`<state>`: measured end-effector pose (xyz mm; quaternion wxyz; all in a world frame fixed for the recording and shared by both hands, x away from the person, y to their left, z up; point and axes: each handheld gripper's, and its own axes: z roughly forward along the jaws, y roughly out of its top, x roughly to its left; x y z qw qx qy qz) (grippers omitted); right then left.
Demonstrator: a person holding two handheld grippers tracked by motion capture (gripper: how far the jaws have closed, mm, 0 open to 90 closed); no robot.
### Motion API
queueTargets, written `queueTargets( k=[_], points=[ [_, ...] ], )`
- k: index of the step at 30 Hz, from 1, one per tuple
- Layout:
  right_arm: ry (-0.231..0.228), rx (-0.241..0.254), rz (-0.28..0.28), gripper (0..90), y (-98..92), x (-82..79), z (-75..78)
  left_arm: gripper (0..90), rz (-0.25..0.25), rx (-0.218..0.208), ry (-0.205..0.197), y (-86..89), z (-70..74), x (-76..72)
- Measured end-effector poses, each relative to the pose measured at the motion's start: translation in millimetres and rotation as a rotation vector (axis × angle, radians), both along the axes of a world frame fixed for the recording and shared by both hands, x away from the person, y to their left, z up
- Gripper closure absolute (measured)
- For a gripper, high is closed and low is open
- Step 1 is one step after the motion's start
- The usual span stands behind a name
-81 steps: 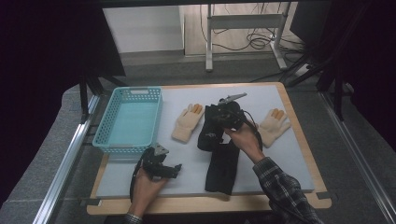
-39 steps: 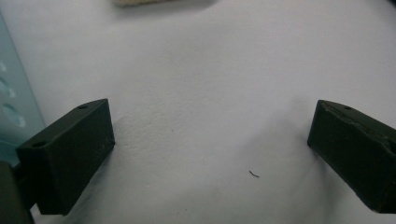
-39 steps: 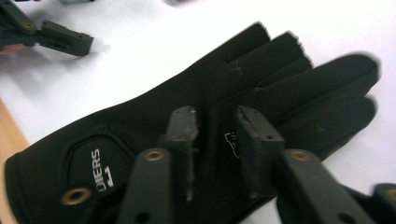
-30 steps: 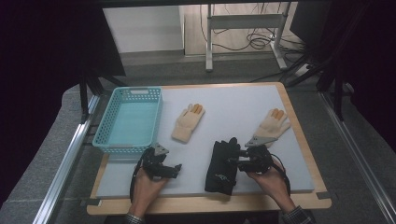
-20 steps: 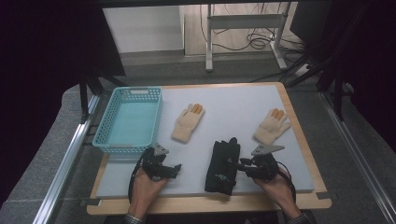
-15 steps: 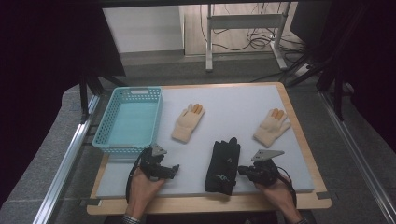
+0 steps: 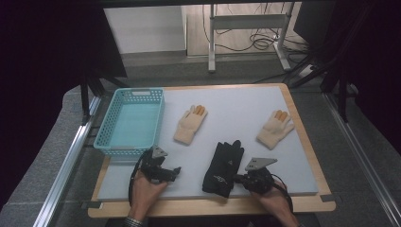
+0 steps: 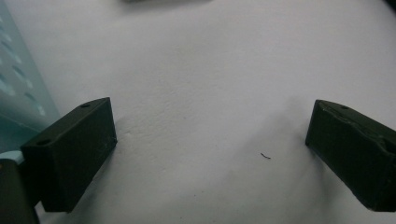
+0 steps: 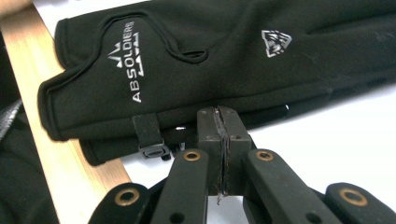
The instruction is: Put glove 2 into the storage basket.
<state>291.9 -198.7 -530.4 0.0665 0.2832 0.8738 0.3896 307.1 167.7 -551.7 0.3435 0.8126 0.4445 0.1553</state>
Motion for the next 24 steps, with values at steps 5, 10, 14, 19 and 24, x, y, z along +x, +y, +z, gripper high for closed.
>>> queueTargets(
  k=[5, 10, 14, 19, 24],
  points=[
    [0.002, 0.002, 0.013, 86.3, 13.3, 0.8, -0.8, 2.1, 0.000, -0.001, 0.000, 0.1, -0.1, 0.1],
    [-0.009, -0.007, 0.024, 85.3, 33.9, 4.9, -1.4, 2.1, -0.001, 0.000, 0.001, 0.1, -0.1, 0.1],
    [-0.021, -0.008, 0.025, 85.3, 44.2, 9.4, -2.3, 2.1, -0.001, 0.000, 0.001, 0.2, -0.1, 0.2],
    [-0.029, -0.010, 0.027, 84.9, 52.1, 12.8, -3.0, 2.1, -0.001, 0.000, 0.001, 0.2, -0.1, 0.2],
    [-0.023, -0.018, 0.037, 81.1, 52.0, 11.9, -1.4, 2.1, -0.001, 0.000, 0.001, 0.2, -0.1, 0.2]
  ],
)
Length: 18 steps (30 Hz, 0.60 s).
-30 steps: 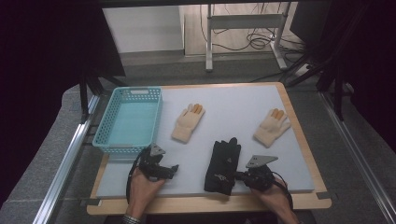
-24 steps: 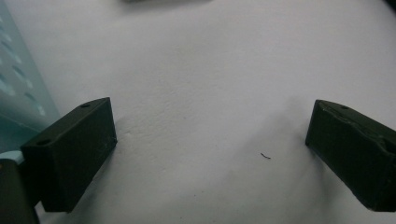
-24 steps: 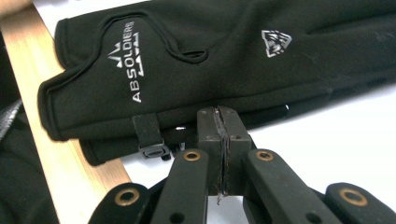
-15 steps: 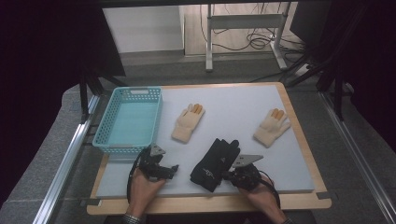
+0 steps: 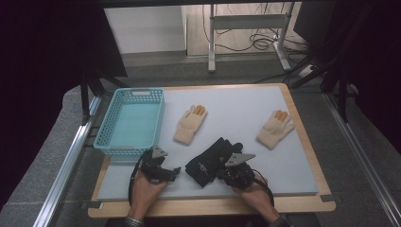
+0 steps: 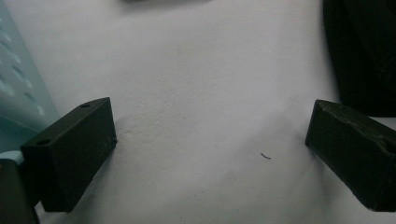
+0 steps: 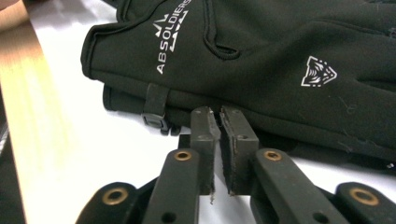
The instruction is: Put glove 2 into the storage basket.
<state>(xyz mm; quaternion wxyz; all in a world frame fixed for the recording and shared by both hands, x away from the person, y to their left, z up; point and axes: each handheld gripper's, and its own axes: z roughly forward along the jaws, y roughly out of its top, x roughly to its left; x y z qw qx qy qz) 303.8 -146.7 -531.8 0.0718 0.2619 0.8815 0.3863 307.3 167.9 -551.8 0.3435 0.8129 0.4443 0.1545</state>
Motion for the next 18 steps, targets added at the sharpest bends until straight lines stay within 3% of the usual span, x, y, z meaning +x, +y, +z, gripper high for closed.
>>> queueTargets(
  k=[5, 8, 9, 10, 12, 13, 15, 17, 18],
  points=[
    [-0.038, 0.003, -0.010, 70.6, -15.2, -1.1, 11.3, 2.2, 0.000, 0.000, 0.000, 0.0, 0.0, 0.0],
    [-0.066, 0.006, -0.081, 58.7, -36.5, 6.3, 18.6, 2.2, 0.000, 0.000, 0.001, 0.0, 0.0, 0.0],
    [-0.066, 0.006, -0.081, 58.7, -36.5, 6.3, 18.6, 2.1, 0.000, 0.000, 0.001, 0.0, 0.0, 0.0],
    [-0.081, 0.003, -0.121, 50.4, -47.8, 11.0, 19.7, 2.1, 0.000, 0.000, 0.001, 0.0, 0.0, 0.0],
    [-0.100, -0.004, -0.166, 43.7, -59.0, 14.7, 20.0, 2.1, 0.000, 0.000, 0.001, 0.0, 0.0, 0.0],
    [-0.100, -0.004, -0.166, 43.7, -59.0, 14.7, 20.0, 2.1, 0.000, 0.000, 0.001, 0.0, 0.0, 0.0],
    [-0.097, 0.003, -0.217, 31.1, -75.5, 21.4, 18.3, 2.1, 0.000, 0.000, 0.001, -0.1, 0.0, 0.0],
    [-0.090, -0.002, -0.233, 28.2, -80.7, 23.9, 17.1, 2.1, 0.000, 0.000, 0.001, 0.0, 0.0, 0.0],
    [-0.093, -0.015, -0.267, 24.2, -91.3, 28.5, 14.3, 2.1, 0.000, 0.001, 0.001, -0.1, 0.0, 0.1]
  ],
)
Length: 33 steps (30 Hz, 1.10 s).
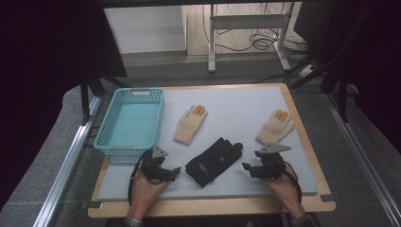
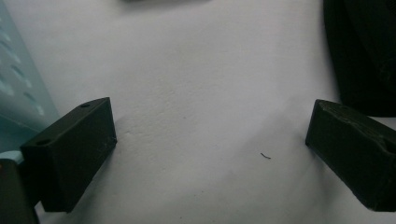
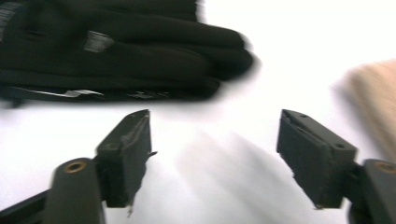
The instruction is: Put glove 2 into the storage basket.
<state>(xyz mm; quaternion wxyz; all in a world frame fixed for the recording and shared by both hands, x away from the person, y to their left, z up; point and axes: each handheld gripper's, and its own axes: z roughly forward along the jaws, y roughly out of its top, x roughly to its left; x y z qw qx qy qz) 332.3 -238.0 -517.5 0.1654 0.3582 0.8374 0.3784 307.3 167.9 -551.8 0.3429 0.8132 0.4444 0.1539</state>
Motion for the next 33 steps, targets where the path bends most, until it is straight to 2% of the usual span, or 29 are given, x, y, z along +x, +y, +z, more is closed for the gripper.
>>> queueTargets(
  k=[4, 8, 12, 20, 25, 28, 33],
  points=[
    [-0.004, -0.014, -0.066, 19.9, -19.5, 6.5, -4.7, 2.1, 0.000, 0.000, 0.001, 0.0, 0.0, 0.1],
    [-0.007, -0.040, -0.108, 17.9, -28.4, 9.5, -9.9, 2.1, 0.000, -0.001, 0.001, 0.0, 0.0, 0.1],
    [-0.003, -0.058, -0.114, 16.8, -27.7, 10.1, -12.8, 2.1, -0.001, -0.001, 0.002, 0.1, 0.1, 0.1],
    [-0.002, -0.054, -0.116, 16.7, -28.1, 10.1, -13.4, 2.5, -0.002, 0.003, 0.004, -0.3, 1.2, -0.6],
    [-0.005, -0.055, -0.117, 16.7, -28.1, 9.8, -13.6, 3.6, -0.041, 0.014, 0.021, -4.0, 8.8, -3.2],
    [-0.007, -0.056, -0.117, 16.6, -28.0, 9.7, -13.6, 3.5, -0.059, 0.006, 0.023, -5.7, 14.4, -5.3],
    [-0.008, -0.057, -0.118, 16.5, -28.0, 9.5, -13.6, 2.9, -0.112, -0.073, 0.010, -11.2, 39.6, -9.2]
  ],
)
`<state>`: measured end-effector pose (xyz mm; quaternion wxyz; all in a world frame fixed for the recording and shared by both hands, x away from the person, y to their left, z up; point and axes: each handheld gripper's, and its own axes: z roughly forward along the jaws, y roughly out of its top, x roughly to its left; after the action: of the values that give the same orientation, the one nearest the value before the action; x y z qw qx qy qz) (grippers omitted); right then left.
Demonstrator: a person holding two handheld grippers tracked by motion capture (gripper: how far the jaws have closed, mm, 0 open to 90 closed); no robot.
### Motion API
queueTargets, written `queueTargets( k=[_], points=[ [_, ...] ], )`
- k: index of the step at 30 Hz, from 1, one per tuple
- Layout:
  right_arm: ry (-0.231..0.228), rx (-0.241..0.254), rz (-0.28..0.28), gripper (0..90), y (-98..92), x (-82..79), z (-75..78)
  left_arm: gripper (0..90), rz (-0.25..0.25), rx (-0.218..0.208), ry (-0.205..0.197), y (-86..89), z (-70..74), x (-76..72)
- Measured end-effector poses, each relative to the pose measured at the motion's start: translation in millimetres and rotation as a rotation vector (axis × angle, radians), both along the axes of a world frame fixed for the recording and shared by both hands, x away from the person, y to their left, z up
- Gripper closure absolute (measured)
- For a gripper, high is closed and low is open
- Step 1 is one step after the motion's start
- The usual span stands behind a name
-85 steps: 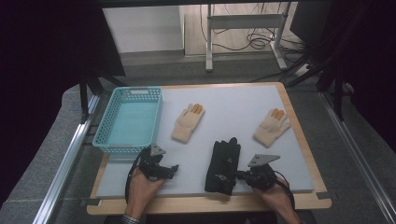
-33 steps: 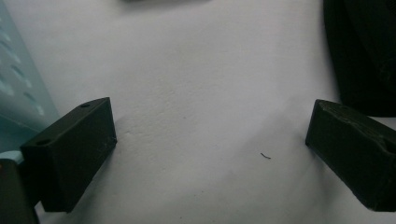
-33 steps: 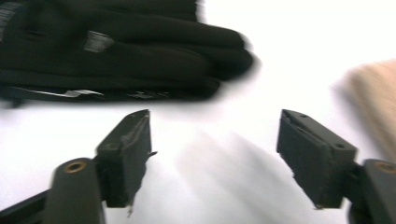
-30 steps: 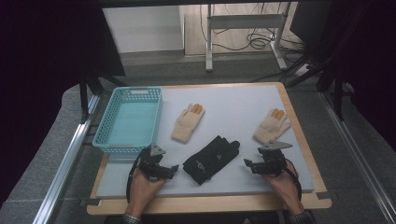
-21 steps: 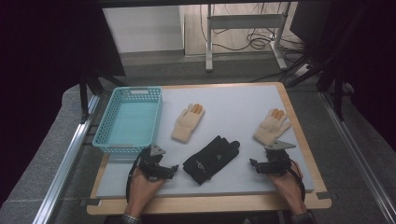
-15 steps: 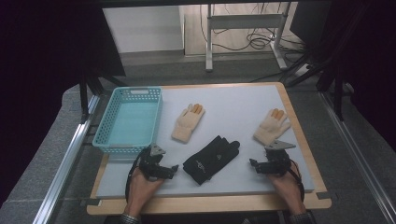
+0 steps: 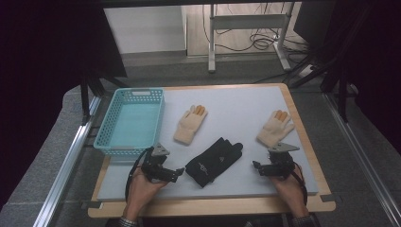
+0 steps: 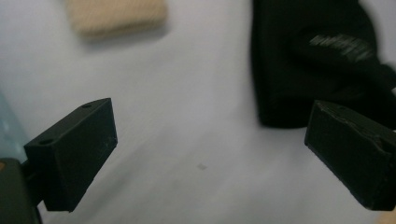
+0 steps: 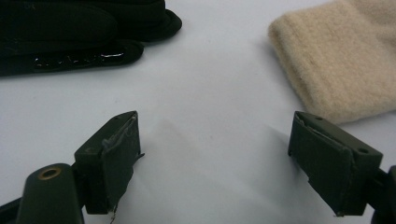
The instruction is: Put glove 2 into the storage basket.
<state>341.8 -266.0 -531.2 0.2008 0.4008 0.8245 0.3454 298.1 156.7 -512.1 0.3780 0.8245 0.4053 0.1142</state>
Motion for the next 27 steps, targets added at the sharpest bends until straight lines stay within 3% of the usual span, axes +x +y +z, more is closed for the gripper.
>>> queueTargets(
  k=[1, 4, 5, 6, 7, 10, 12, 13, 17, 20, 24, 26, 27],
  points=[
    [0.000, 0.000, 0.000, 16.5, 0.0, 0.0, 0.0, 2.6, -0.008, -0.021, -0.002, -3.6, 4.1, 0.3],
    [0.000, 0.000, -0.001, 16.5, 0.0, -0.1, 0.0, 0.5, -0.047, -0.028, 0.003, -12.5, 11.3, 3.0],
    [-0.001, 0.000, -0.001, 16.5, 0.0, -0.1, 0.0, 0.0, -0.089, -0.001, 0.012, -25.7, 15.8, 6.6],
    [-0.001, 0.000, -0.001, 16.5, 0.0, -0.1, 0.0, 0.0, -0.089, -0.001, 0.012, -25.7, 15.8, 6.6],
    [0.000, 0.000, -0.001, 16.5, 0.0, -0.1, 0.0, 0.0, -0.119, 0.021, 0.019, -39.8, 17.6, 11.1],
    [0.000, 0.000, -0.001, 16.5, -0.1, -0.1, 0.0, 0.0, -0.147, 0.017, 0.032, -52.7, 17.1, 16.6],
    [-0.001, 0.000, 0.000, 16.5, -0.1, -0.1, -0.1, 0.0, -0.168, 0.018, 0.046, -65.0, 14.5, 22.3],
    [-0.001, 0.000, 0.000, 16.5, -0.1, -0.1, -0.1, 0.0, -0.185, 0.035, 0.054, -77.1, 11.1, 27.2],
    [-0.001, 0.000, 0.000, 16.5, -0.2, -0.1, -0.1, 0.0, -0.210, 0.076, 0.067, -97.1, 4.2, 37.2],
    [-0.001, 0.000, 0.000, 16.5, -0.2, -0.1, -0.1, 0.0, -0.210, 0.093, 0.070, -103.7, 1.5, 42.9],
    [-0.001, 0.001, 0.000, 16.5, -0.2, -0.1, -0.1, 0.0, -0.232, 0.105, 0.115, -116.3, -5.2, 54.3],
    [-0.001, 0.001, 0.000, 16.5, -0.2, -0.1, -0.1, 0.0, -0.248, 0.107, 0.127, -119.1, -6.9, 54.5],
    [-0.001, 0.001, 0.000, 16.5, -0.2, -0.1, -0.1, 0.0, -0.259, 0.129, 0.131, -125.7, -10.1, 51.6]
  ],
)
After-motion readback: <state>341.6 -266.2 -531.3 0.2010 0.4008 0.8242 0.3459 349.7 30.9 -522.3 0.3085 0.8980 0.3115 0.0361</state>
